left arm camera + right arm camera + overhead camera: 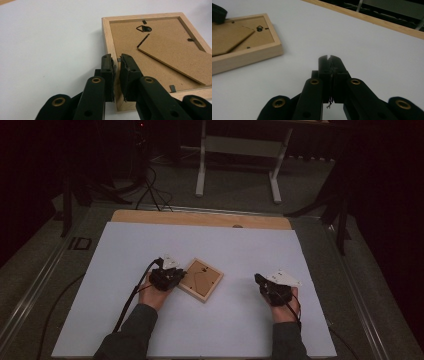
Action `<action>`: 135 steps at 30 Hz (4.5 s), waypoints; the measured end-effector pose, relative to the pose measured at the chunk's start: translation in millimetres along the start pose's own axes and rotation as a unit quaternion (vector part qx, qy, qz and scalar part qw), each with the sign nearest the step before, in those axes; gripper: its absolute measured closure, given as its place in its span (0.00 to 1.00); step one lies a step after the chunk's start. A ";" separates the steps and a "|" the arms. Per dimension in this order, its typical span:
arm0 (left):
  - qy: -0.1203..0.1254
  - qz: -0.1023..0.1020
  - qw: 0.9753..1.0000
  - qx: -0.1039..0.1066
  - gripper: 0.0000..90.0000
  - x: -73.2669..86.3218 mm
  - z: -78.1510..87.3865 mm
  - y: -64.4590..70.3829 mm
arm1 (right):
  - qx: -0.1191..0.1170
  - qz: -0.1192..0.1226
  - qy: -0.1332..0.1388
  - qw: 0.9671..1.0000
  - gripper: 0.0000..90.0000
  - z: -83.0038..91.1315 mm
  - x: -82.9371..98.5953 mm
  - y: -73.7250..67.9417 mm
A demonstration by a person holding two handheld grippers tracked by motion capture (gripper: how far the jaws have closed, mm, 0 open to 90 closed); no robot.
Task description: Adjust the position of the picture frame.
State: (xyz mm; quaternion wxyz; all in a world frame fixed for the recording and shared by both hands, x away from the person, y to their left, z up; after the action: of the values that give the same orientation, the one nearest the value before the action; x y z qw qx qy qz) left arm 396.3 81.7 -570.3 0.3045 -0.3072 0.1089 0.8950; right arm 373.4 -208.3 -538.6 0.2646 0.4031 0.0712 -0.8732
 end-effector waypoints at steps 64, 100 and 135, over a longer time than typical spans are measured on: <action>-0.044 -0.003 0.999 -0.014 1.00 42.9 10.4 19.2 | -0.070 0.028 -0.077 0.994 1.00 -88.4 -42.4 -56.8; -0.045 -0.012 0.999 0.002 1.00 37.7 5.7 39.3 | -0.077 0.012 -0.085 0.993 1.00 -85.3 -30.4 -60.1; -0.052 0.002 0.999 -0.014 1.00 43.8 9.3 43.6 | -0.103 0.002 -0.094 0.990 1.00 -66.6 -11.4 -79.7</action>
State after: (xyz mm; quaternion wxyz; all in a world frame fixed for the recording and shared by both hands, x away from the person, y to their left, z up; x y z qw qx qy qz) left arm 337.6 71.7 -589.6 0.3033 -0.2647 0.0808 0.9118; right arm 382.4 -113.5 -581.6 0.3117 0.2901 0.1351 -0.8946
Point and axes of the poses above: each handheld gripper's, and its own axes: z roughly backward along the jaws, x roughly out of its underside, y roughly to its right, the point moved 8 cm from there along -z, roughly forward along the jaws, and after that the axes turned 12 degrees about -y, right-handed, at the moved point
